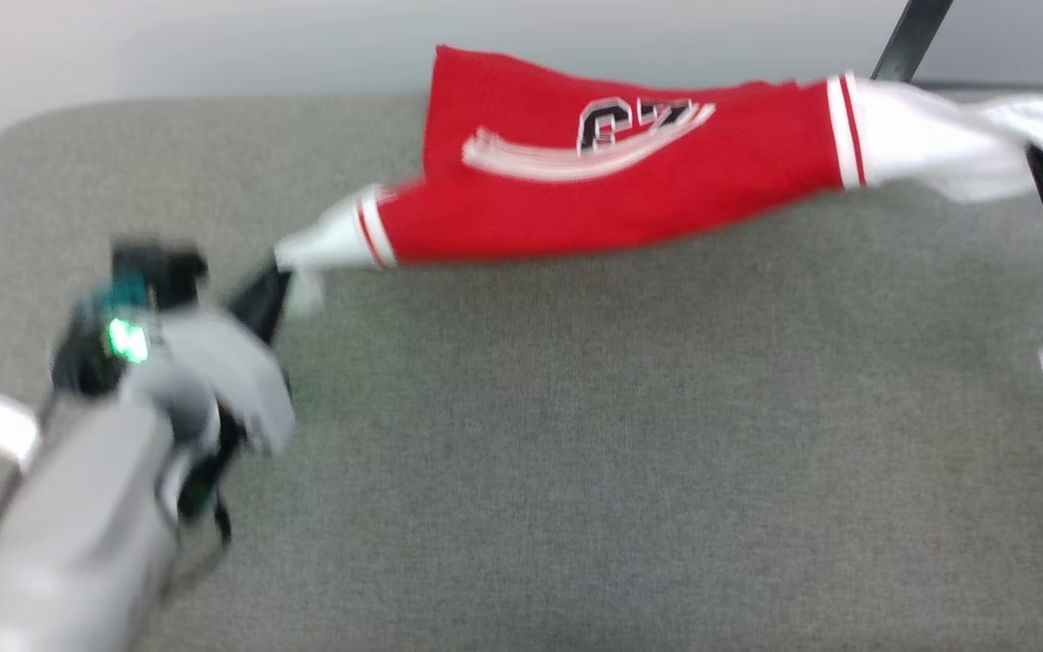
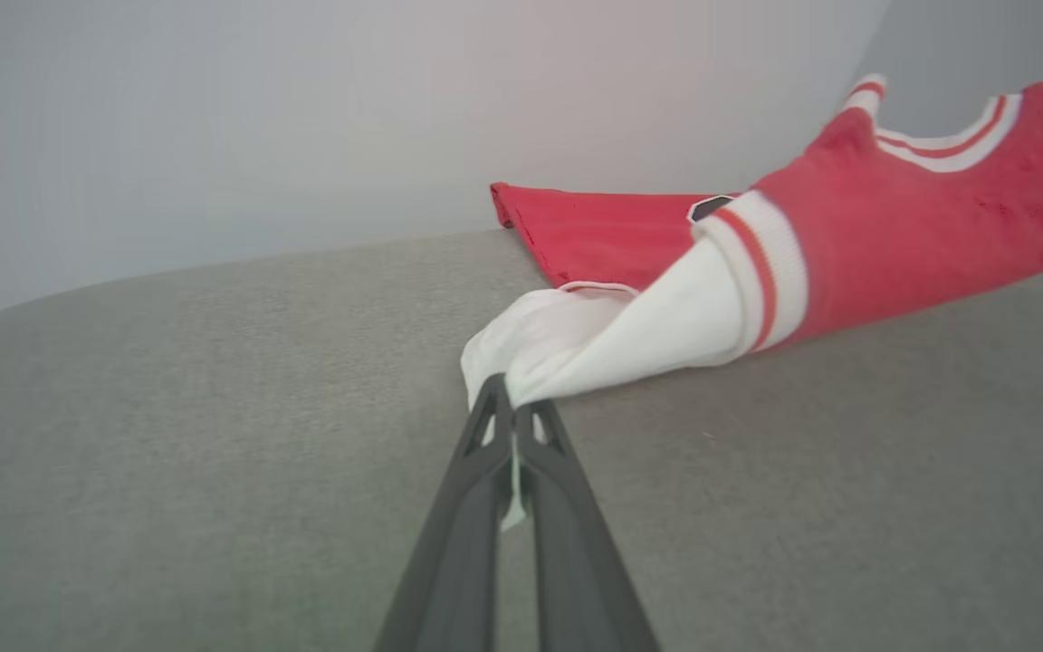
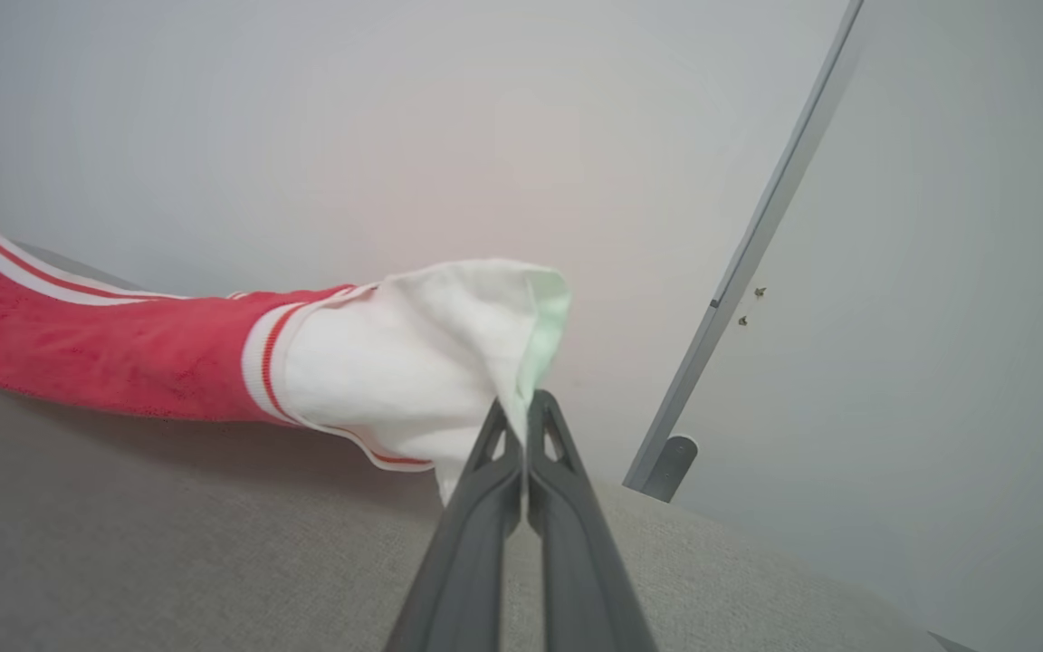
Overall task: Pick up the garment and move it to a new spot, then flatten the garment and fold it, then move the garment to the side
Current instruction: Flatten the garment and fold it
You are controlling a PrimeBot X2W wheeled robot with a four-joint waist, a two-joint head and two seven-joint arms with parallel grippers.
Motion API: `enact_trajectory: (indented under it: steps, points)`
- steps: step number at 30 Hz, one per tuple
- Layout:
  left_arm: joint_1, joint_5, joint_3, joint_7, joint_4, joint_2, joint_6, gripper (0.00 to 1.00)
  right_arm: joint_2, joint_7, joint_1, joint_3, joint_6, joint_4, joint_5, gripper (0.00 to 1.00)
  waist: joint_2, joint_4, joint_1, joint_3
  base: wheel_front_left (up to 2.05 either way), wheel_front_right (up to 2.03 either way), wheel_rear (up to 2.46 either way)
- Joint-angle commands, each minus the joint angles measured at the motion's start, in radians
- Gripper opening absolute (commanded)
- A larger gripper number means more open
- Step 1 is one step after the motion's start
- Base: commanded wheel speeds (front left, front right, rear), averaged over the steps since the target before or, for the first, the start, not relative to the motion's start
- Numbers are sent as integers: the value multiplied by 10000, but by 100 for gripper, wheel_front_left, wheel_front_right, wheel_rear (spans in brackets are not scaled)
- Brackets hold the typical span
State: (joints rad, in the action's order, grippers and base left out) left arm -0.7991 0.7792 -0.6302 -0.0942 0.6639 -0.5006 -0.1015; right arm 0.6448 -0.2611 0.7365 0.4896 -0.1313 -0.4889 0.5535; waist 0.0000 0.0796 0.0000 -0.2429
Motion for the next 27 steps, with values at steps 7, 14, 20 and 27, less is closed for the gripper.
enact_trajectory:
  steps: [7, 14, 20, 27]
  points:
    - [4249, 825, -42, 811, -4118, -1229, 1548, 0, 337, -33, -3380, -1520, 11, 1815, -1198, 0, 0, -18, 0, 781, 0, 0, 0]
    - [6716, 1509, -326, 1618, -6715, -1785, 2666, 0, 86, -34, -5422, -2693, 11, 2227, -1957, 0, 0, -6, 0, 730, 0, 0, 0]
    - [7597, 1901, -295, 1623, -7413, -1722, 3230, 0, -149, -33, -6710, -3459, 11, 2633, -2433, 0, 0, 90, 0, 641, 0, 0, 0]
    - [7592, 2014, -405, 1773, -7373, -1496, 3306, 0, -829, 330, -7483, -4278, 11, 2972, -3012, 0, 0, 41, 0, 497, 0, 0, 0]
